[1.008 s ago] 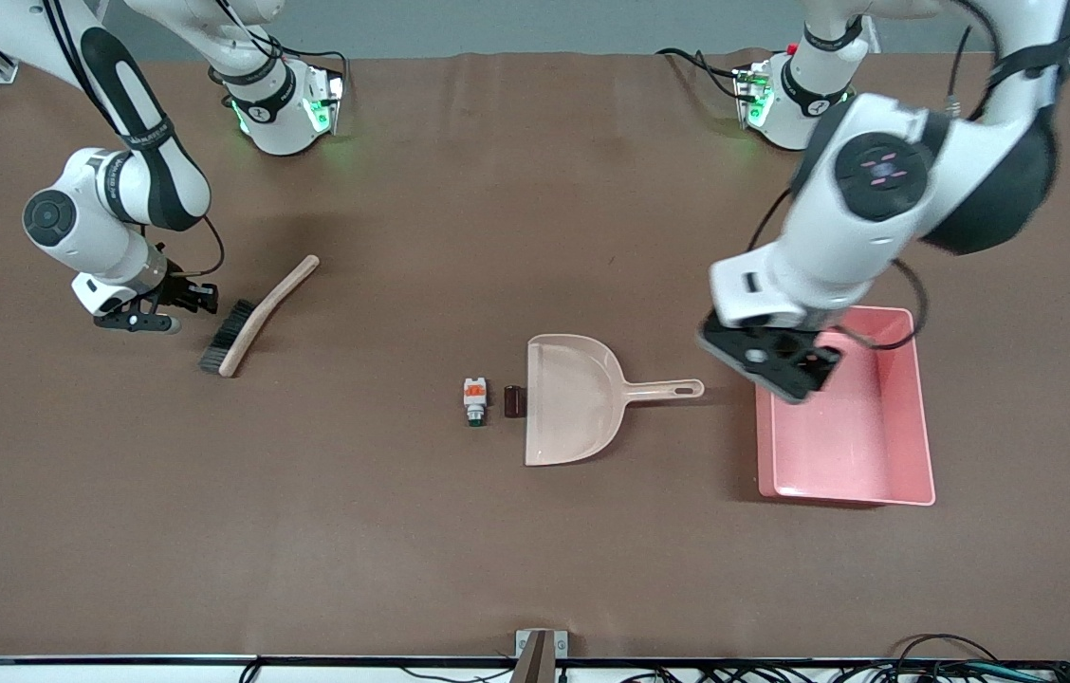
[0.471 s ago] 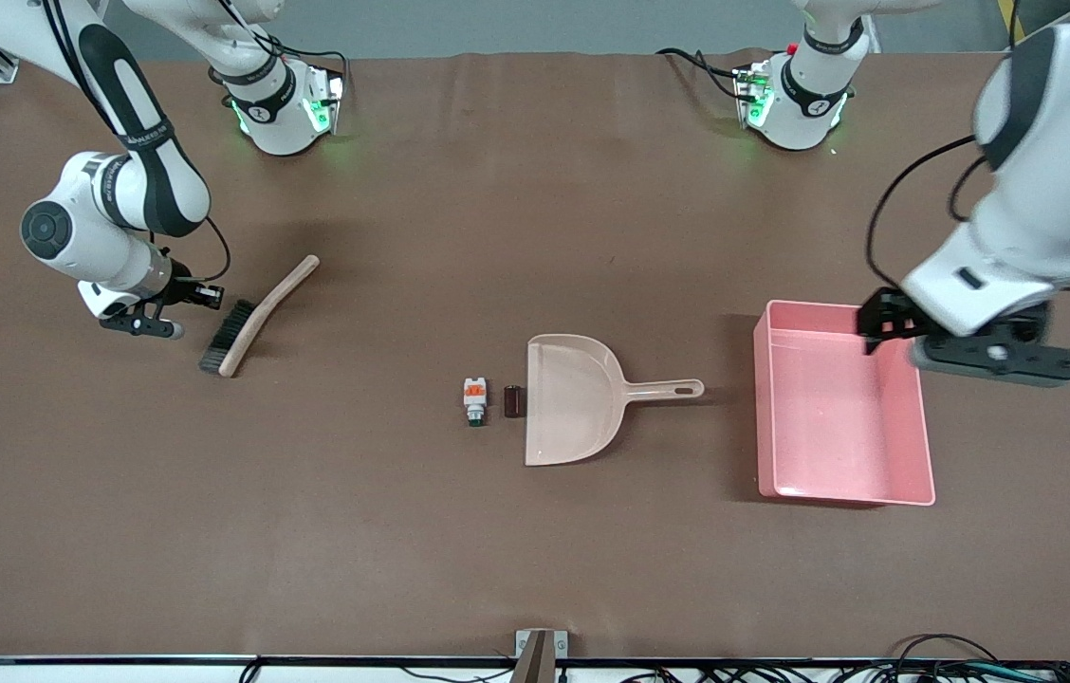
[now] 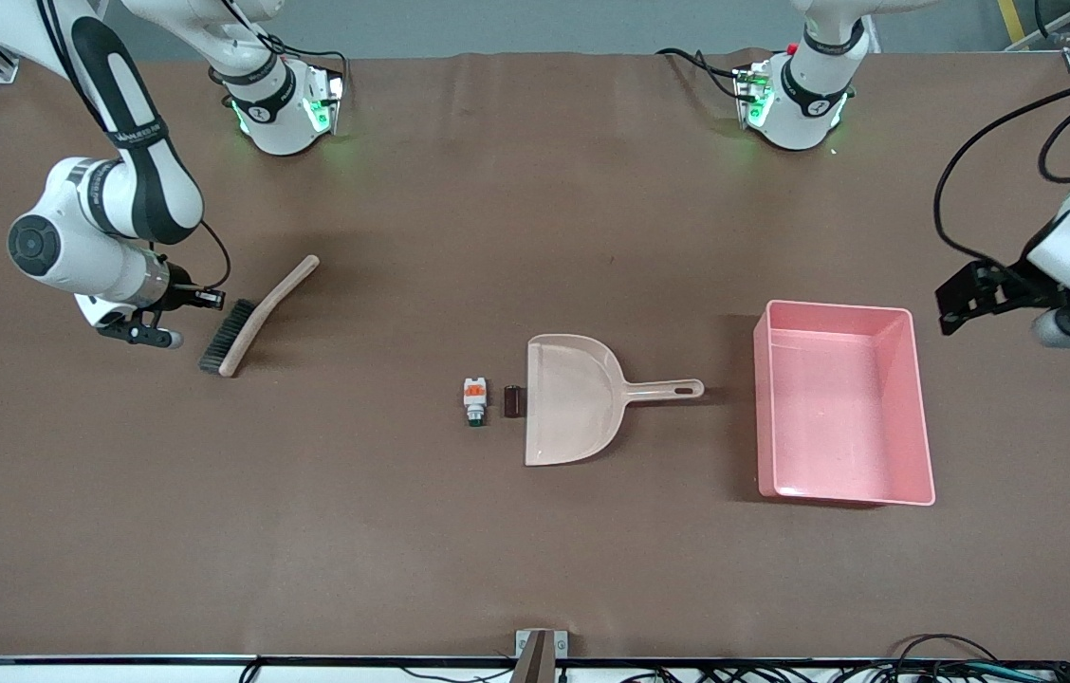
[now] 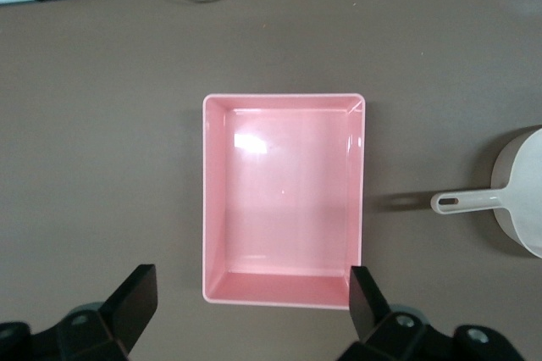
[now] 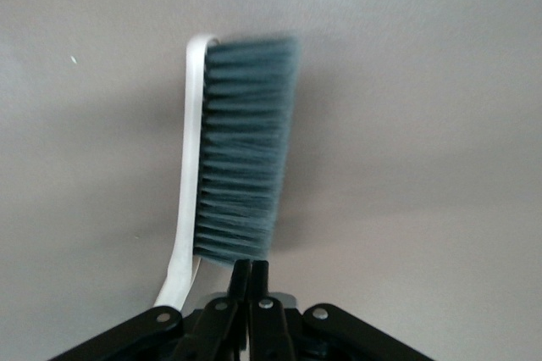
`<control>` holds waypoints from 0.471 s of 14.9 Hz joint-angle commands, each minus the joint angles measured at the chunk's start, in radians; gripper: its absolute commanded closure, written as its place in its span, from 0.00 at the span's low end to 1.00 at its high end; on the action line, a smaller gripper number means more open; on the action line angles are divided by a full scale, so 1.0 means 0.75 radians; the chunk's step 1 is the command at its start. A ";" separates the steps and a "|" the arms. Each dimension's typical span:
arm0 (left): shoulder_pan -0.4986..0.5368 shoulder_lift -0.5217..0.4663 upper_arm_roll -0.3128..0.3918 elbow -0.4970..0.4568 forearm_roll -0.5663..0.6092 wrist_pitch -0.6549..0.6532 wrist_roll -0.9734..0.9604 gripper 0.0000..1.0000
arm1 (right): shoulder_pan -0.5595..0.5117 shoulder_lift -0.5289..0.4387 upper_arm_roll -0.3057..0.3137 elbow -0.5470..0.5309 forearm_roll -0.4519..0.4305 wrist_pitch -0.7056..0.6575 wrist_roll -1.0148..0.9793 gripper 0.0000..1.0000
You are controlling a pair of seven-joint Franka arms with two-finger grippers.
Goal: Clean e-waste and dump in bin
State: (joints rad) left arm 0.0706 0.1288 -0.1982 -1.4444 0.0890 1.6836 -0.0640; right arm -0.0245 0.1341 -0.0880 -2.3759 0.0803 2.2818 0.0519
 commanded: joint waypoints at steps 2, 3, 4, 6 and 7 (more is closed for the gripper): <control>-0.033 -0.149 0.113 -0.109 -0.074 -0.075 0.001 0.00 | 0.000 0.011 0.003 0.129 0.036 -0.197 0.092 0.96; -0.033 -0.172 0.117 -0.129 -0.074 -0.077 0.001 0.00 | 0.008 0.011 0.003 0.129 0.036 -0.193 0.094 0.51; -0.033 -0.184 0.121 -0.136 -0.074 -0.085 0.004 0.00 | 0.002 0.015 0.003 0.129 0.036 -0.191 0.094 0.10; -0.033 -0.198 0.135 -0.134 -0.074 -0.107 0.004 0.00 | -0.008 0.013 0.001 0.129 0.036 -0.197 0.094 0.00; -0.031 -0.206 0.139 -0.136 -0.074 -0.114 0.006 0.00 | -0.016 0.015 0.001 0.129 0.036 -0.199 0.094 0.00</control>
State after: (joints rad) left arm 0.0608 0.0087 -0.1170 -1.5167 0.0482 1.6076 -0.0622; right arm -0.0246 0.1423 -0.0891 -2.2841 0.0961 2.1438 0.1105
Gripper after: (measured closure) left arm 0.000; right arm 0.696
